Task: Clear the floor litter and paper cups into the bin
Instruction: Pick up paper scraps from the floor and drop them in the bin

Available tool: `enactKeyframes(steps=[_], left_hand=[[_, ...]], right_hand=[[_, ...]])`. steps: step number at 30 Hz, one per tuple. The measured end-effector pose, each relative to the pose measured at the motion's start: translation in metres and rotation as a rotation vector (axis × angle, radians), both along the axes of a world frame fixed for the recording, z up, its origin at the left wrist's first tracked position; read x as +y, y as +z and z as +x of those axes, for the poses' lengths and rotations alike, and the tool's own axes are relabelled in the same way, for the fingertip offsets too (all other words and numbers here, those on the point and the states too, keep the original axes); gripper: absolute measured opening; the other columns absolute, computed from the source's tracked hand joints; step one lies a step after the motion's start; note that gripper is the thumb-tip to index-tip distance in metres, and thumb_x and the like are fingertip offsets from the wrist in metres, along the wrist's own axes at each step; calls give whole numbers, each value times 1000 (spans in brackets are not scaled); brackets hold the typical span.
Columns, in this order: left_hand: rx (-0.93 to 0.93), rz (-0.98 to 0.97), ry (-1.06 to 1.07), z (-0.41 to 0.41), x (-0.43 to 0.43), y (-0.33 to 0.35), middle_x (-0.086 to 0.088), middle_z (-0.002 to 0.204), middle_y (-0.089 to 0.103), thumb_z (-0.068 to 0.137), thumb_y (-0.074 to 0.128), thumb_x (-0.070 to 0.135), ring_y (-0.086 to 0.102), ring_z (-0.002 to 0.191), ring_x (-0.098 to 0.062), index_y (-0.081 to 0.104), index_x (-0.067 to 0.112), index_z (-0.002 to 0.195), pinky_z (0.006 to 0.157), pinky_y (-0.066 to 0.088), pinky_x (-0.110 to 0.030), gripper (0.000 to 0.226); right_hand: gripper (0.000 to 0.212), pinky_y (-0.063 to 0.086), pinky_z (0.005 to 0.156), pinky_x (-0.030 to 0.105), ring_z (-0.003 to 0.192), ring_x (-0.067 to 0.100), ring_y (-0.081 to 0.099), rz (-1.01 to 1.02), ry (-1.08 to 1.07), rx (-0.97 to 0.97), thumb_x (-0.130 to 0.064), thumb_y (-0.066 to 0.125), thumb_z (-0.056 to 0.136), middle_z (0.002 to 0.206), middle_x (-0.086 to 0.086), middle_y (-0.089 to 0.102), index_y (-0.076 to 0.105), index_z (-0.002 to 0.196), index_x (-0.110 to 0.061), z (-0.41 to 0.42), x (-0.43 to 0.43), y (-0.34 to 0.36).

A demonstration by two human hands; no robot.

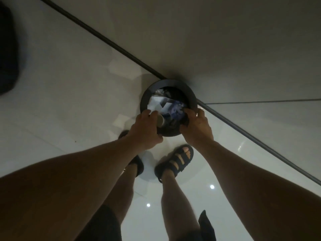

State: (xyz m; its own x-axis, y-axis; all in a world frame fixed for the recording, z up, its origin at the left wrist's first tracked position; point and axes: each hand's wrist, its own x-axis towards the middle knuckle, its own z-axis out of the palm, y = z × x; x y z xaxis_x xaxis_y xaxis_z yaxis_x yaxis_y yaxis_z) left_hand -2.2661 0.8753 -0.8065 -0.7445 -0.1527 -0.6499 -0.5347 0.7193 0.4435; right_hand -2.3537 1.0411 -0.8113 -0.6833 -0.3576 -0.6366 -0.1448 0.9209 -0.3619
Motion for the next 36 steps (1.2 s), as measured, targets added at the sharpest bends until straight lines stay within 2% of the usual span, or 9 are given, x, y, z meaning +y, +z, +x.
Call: enactKeyframes(steps=[10, 15, 17, 19, 24, 27, 36], left_hand=[[114, -75, -117, -20, -3, 206, -8, 152, 19, 78, 70, 36, 26, 136, -30, 23, 18, 146, 104, 39, -44, 85], [175, -118, -305, -18, 11, 297, -8, 152, 19, 78, 69, 38, 21, 138, -29, 23, 17, 146, 106, 33, -43, 85], [196, -143, -430, -14, 20, 322, -7, 153, 20, 77, 68, 41, 20, 139, -29, 23, 18, 147, 109, 28, -42, 86], [204, -162, -558, -12, 27, 345, -5, 152, 20, 76, 66, 45, 23, 137, -30, 23, 20, 147, 109, 30, -44, 87], [277, -153, -799, -11, 50, 397, -7, 145, 28, 79, 61, 47, 27, 132, -29, 24, 18, 144, 105, 35, -44, 81], [307, -167, -950, -13, 82, 425, -7, 149, 25, 81, 57, 48, 23, 135, -29, 20, 19, 147, 106, 33, -45, 81], [493, -142, -1381, 42, 248, 493, -5, 151, 24, 85, 53, 51, 22, 137, -27, 18, 19, 149, 108, 30, -44, 79]], right_hand=[[64, 41, 104, 39, 138, 27, 35, 18, -169, 28, -33, 61, 92, 155, 4, 25, 32, 148, -28, 25, 26, 195], [65, 41, 106, 39, 139, 27, 34, 17, -169, 121, -34, 60, 93, 157, 2, 22, 30, 150, -28, 50, 39, 297], [65, 41, 105, 40, 140, 28, 31, 24, -239, 167, -34, 60, 93, 157, 3, 21, 29, 150, -29, 64, 47, 330], [65, 42, 104, 41, 140, 28, 29, 39, -316, 213, -35, 60, 92, 157, 3, 21, 28, 150, -30, 80, 55, 356], [65, 43, 103, 41, 138, 26, 30, 100, -537, 253, -41, 56, 92, 155, 2, 25, 27, 150, -31, 140, 74, 405], [67, 43, 104, 40, 139, 25, 28, 122, -701, 257, -43, 54, 92, 156, 2, 22, 24, 150, -33, 179, 93, 426], [69, 45, 99, 39, 139, 23, 27, 173, -1172, 346, -46, 53, 90, 155, 0, 21, 23, 150, -33, 304, 192, 461]])
